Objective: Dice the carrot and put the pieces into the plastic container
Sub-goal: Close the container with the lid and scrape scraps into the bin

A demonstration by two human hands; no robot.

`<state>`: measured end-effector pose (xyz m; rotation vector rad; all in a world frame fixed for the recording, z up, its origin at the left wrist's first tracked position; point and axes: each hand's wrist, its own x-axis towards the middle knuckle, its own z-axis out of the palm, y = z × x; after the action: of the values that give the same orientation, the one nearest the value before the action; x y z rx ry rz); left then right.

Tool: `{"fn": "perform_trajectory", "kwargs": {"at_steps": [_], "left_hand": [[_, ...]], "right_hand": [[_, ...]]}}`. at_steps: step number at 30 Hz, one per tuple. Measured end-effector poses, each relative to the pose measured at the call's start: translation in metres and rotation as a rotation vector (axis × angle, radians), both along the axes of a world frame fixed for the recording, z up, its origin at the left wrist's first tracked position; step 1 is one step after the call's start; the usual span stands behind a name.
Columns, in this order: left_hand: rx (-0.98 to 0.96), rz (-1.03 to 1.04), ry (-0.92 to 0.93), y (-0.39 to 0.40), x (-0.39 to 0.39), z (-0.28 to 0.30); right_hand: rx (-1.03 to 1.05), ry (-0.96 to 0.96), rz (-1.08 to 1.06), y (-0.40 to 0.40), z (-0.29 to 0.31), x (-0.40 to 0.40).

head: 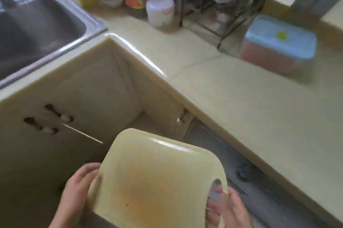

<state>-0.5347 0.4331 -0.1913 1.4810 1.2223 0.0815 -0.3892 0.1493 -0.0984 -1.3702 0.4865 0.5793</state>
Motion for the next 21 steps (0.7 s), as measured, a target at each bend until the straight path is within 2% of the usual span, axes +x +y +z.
{"fn": "perform_trajectory", "kwargs": {"at_steps": [2, 3, 6, 9, 12, 14, 16, 21], "left_hand": [[-0.031, -0.135, -0.133, -0.017, 0.009, 0.06], [-0.089, -0.18, -0.178, -0.024, 0.012, 0.08], [-0.16, -0.349, -0.224, -0.053, 0.057, 0.136], [-0.202, -0.566, -0.289, -0.097, 0.116, 0.173], [-0.269, -0.699, -0.342, -0.148, 0.181, 0.185], [-0.256, -0.777, -0.334, -0.183, 0.221, 0.187], [-0.204, -0.845, -0.315, -0.216, 0.256, 0.185], [0.056, -0.956, -0.219, -0.275, 0.317, 0.165]], "right_hand": [[-0.018, -0.082, -0.03, -0.034, 0.038, 0.016], [0.026, -0.06, 0.02, -0.05, 0.049, 0.018], [0.103, -0.011, -0.007, -0.12, 0.078, 0.039], [-0.043, -0.042, 0.108, -0.19, 0.094, 0.067], [-0.306, -0.176, 0.293, -0.263, 0.097, 0.102], [-0.349, -0.205, 0.314, -0.303, 0.095, 0.128], [-0.377, -0.207, 0.257, -0.329, 0.092, 0.16], [-0.695, -0.28, 0.219, -0.35, 0.069, 0.251]]}}
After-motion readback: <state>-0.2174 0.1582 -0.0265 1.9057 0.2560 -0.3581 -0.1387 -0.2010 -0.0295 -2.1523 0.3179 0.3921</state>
